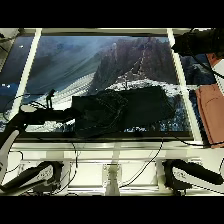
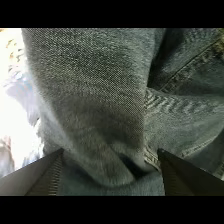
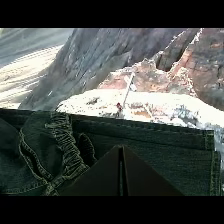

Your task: Fold the clothes and pants, and hang the long-sleeved shirts on hangers.

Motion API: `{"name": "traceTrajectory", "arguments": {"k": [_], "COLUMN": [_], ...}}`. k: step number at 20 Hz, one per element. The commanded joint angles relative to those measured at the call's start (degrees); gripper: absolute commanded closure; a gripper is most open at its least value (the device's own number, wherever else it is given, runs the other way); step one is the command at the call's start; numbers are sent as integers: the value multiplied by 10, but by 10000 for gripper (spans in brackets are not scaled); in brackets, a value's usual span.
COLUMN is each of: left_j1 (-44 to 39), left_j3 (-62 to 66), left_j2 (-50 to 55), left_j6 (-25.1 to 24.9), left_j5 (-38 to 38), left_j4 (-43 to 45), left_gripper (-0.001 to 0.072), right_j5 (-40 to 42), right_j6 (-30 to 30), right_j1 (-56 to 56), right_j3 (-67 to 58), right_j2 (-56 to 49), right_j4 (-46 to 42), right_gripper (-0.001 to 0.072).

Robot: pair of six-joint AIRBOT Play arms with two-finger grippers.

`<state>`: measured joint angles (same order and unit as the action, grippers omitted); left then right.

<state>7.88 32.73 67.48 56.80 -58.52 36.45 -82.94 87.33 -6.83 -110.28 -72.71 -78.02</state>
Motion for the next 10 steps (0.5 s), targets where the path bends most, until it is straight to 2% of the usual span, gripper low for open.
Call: {"name": "traceTrajectory", "arguments": {"k": [1, 3, 4, 5, 7, 8, 10], "left_j1": [-41, -63, -71, -75, -75, -71, -69], "left_j3": [-4, -4, -4, -4, -2, 6, 39], "left_j2": [42, 54, 58, 61, 61, 61, 54], "left_j6": [-7, -7, -8, -15, -17, -17, -14], "left_j5": [18, 22, 31, 42, 59, 58, 38], "left_j4": [-16, -16, -16, -16, -16, -9, 26], "left_gripper": [5, 8, 50, 178, 583, 662, 664], "right_j5": [-5, -16, -22, -24, -29, -33, -45], "right_j6": [1, 2, 2, 2, 0, -1, -1], "right_j1": [0, 0, 0, 0, 0, 0, 0], "right_j3": [0, 0, 0, 0, 3, 10, 28], "right_j2": [0, 0, 0, 0, 0, 0, 0], "right_j4": [6, 16, 17, 17, 20, 23, 23], "right_gripper": [694, 694, 694, 694, 694, 694, 694]}}
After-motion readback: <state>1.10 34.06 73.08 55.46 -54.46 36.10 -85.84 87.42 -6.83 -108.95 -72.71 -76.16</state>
